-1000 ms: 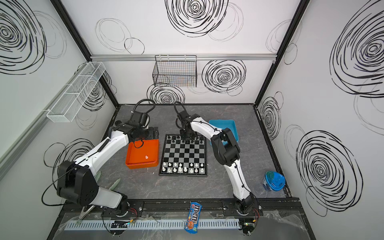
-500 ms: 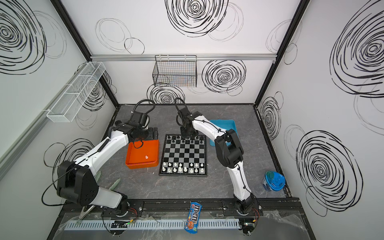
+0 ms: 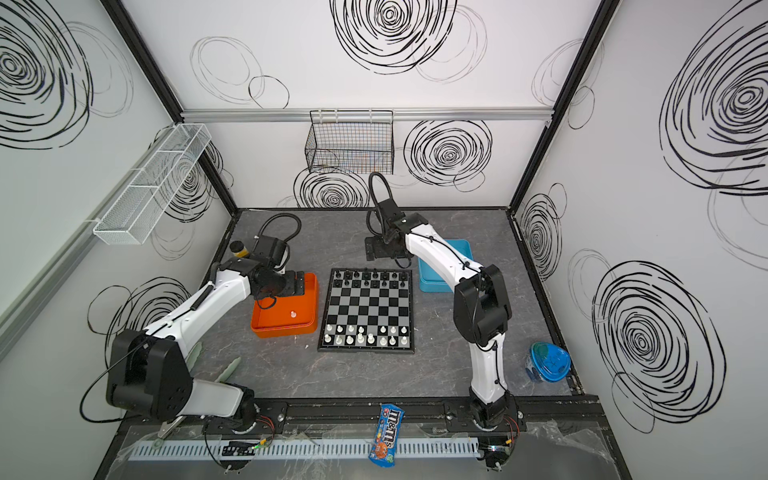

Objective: Set up the chess pieces on the board
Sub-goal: 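Raise the right gripper over the cyan tray while the left lowers into the orange tray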

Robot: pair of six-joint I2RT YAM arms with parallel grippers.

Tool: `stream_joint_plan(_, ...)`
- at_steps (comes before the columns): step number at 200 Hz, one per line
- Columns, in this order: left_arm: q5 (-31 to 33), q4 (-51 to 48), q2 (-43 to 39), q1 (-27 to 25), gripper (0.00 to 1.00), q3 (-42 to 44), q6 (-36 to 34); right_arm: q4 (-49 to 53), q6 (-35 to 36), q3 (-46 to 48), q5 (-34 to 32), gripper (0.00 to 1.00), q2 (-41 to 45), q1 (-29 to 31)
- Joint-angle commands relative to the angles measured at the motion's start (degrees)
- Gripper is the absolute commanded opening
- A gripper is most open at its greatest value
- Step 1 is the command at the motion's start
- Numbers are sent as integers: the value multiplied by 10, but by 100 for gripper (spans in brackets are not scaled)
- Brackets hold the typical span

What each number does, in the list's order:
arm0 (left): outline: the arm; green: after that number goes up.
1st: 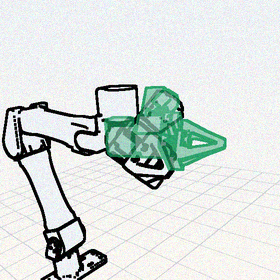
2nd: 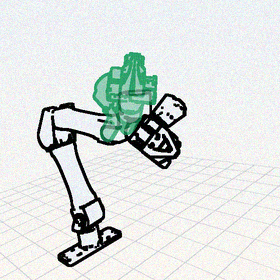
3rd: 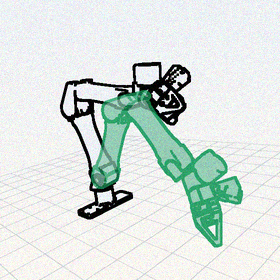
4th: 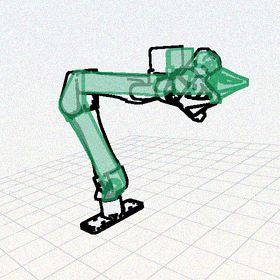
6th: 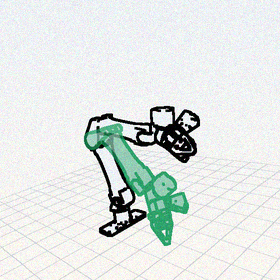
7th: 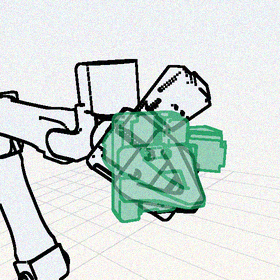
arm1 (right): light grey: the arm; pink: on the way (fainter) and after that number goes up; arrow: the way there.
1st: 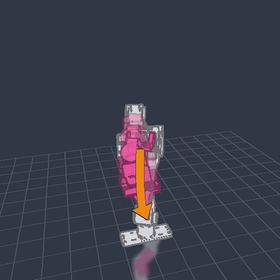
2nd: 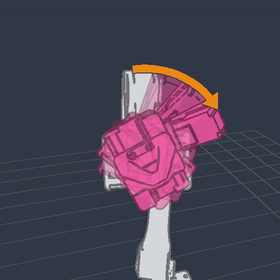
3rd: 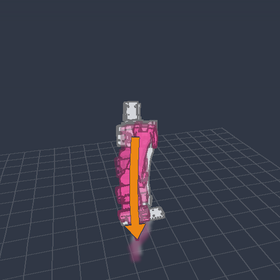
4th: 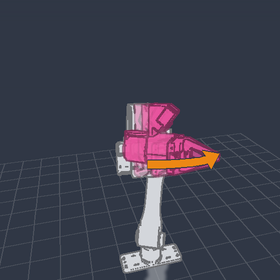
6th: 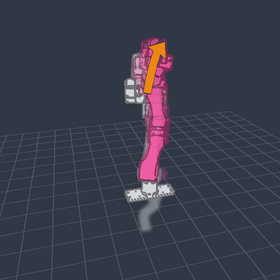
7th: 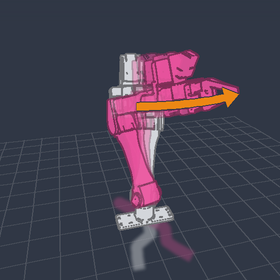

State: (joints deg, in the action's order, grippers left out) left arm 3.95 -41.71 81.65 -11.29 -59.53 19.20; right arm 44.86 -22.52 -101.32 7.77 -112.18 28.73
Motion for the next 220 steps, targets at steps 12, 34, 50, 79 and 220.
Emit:
stream_joint_plan(12,-1,-13,-7,5,99,33,-5,-47,1,46,7,100,52,-37)
stream_joint_plan(34,-6,-5,-3,5,100,49,0,-58,2,69,17,100,67,-61)
stream_joint_plan(50,-8,-2,1,5,98,49,2,-64,4,83,18,100,74,-71)
stream_joint_plan(79,-13,-4,10,5,94,52,5,-73,4,103,27,100,79,-80)
stream_joint_plan(220,-40,38,90,5,67,47,11,-88,10,134,42,100,73,-93)
